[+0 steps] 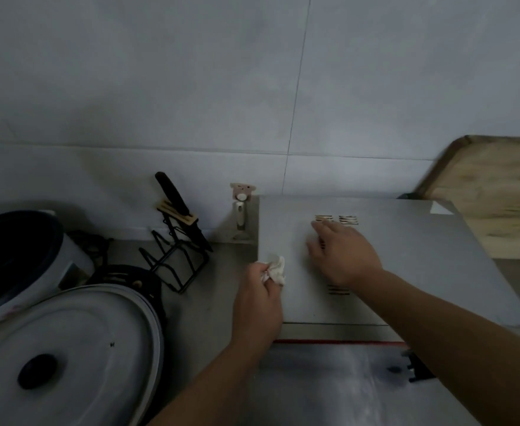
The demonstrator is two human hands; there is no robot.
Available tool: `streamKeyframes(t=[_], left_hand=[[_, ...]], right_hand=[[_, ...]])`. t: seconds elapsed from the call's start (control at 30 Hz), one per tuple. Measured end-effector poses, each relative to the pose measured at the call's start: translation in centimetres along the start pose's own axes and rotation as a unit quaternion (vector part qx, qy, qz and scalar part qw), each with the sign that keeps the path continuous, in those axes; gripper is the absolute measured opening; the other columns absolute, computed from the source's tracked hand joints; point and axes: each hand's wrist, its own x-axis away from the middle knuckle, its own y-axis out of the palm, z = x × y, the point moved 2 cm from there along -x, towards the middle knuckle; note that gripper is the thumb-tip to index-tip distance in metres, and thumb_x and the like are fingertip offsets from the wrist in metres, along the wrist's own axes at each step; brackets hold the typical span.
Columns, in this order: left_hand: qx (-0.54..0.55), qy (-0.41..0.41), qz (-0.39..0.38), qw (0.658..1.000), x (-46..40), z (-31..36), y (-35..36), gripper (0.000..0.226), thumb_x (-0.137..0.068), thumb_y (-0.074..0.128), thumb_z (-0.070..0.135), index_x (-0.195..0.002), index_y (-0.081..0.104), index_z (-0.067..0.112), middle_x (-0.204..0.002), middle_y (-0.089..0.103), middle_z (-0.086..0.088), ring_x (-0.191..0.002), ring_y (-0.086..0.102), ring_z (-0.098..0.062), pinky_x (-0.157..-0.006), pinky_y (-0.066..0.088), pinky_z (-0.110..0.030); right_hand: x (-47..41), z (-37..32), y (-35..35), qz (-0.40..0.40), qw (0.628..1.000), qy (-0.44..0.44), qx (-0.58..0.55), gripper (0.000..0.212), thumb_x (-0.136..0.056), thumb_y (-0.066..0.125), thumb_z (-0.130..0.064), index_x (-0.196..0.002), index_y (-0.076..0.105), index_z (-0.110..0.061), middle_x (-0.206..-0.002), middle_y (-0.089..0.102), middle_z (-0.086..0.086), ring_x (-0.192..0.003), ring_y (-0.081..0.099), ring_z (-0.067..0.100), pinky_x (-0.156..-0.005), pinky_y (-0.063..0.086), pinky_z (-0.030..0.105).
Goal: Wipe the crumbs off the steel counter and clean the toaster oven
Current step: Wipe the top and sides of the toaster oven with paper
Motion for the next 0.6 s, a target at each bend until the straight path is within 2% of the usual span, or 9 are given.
streamKeyframes(t=[0.1, 0.27, 0.3, 0.4, 0.47, 0.53, 0.6], left_hand=[[0.01, -0.016, -0.057, 0.998, 0.3, -0.9, -0.4, 0.029, -0.102, 0.042, 0.037, -0.13, 0.04, 0.039, -0.119, 0.057, 0.01, -0.096, 0.056, -0.012, -0.076, 0.04, -0.026], [0.019, -0.067, -0.09, 0.994, 2.1, -3.0, -0.8, 0.067, -0.099, 0.043, 0.047, -0.154, 0.005, 0.042, -0.124, 0.063, 0.006, -0.103, 0.063, -0.02, -0.08, 0.044, -0.029], [0.031, -0.075, -0.085, 0.993, 2.3, -3.0, -0.7, 0.068, -0.099, 0.044, 0.047, -0.155, 0.006, 0.041, -0.127, 0.061, 0.008, -0.108, 0.062, -0.019, -0.084, 0.044, -0.029], [0.112, -0.095, -0.071, 0.987, 1.4, -2.4, -0.5, 0.053, -0.095, 0.05, 0.053, -0.145, 0.038, 0.038, -0.126, 0.061, 0.017, -0.113, 0.059, -0.009, -0.096, 0.044, -0.027], [0.189, -0.124, -0.072, 0.972, 0.0, -2.0, -0.6, 0.045, -0.095, 0.049, 0.055, -0.134, 0.051, 0.033, -0.123, 0.063, 0.014, -0.113, 0.059, -0.007, -0.102, 0.045, -0.032], [0.244, -0.141, -0.086, 0.956, -1.4, -1.4, -0.5, 0.043, -0.1, 0.046, 0.047, -0.137, 0.052, 0.026, -0.129, 0.06, 0.009, -0.118, 0.056, -0.008, -0.107, 0.042, -0.032], [0.274, -0.147, -0.1, 0.945, -2.7, -0.9, -0.3, 0.043, -0.103, 0.043, 0.039, -0.144, 0.044, 0.024, -0.137, 0.052, 0.01, -0.125, 0.051, -0.007, -0.107, 0.038, -0.024]], right_hand=[[0.2, -2.0, 2.0, -0.023, 0.999, -0.028, 0.012, 0.059, -0.1, 0.027, -0.054, -0.151, 0.029, -0.025, -0.158, 0.031, 0.006, -0.146, 0.025, 0.023, -0.119, 0.019, 0.038], [0.4, -2.4, 3.7, 0.005, 1.0, 0.002, -0.008, 0.061, -0.1, 0.021, -0.055, -0.154, 0.025, -0.027, -0.162, 0.02, 0.005, -0.15, 0.014, 0.021, -0.121, 0.012, 0.038], [0.4, -2.4, 3.8, 0.007, 1.0, 0.003, -0.009, 0.061, -0.1, 0.02, -0.055, -0.154, 0.024, -0.027, -0.162, 0.02, 0.004, -0.15, 0.013, 0.02, -0.121, 0.011, 0.037], [0.3, -2.3, 3.8, 0.013, 1.0, 0.004, -0.012, 0.059, -0.101, 0.022, -0.055, -0.154, 0.025, -0.028, -0.162, 0.02, 0.002, -0.15, 0.013, 0.019, -0.121, 0.011, 0.036], [0.3, -2.3, 3.8, 0.014, 1.0, 0.007, -0.01, 0.059, -0.101, 0.023, -0.055, -0.154, 0.026, -0.029, -0.162, 0.021, 0.001, -0.15, 0.014, 0.018, -0.121, 0.012, 0.036], [0.3, -2.3, 3.9, 0.017, 1.0, 0.009, -0.009, 0.06, -0.1, 0.022, -0.056, -0.153, 0.026, -0.029, -0.162, 0.021, 0.001, -0.15, 0.014, 0.017, -0.121, 0.013, 0.036], [0.2, -2.2, 4.1, 0.016, 1.0, 0.01, -0.011, 0.062, -0.099, 0.019, -0.058, -0.154, 0.026, -0.029, -0.162, 0.021, 0.0, -0.15, 0.014, 0.016, -0.121, 0.013, 0.035]])
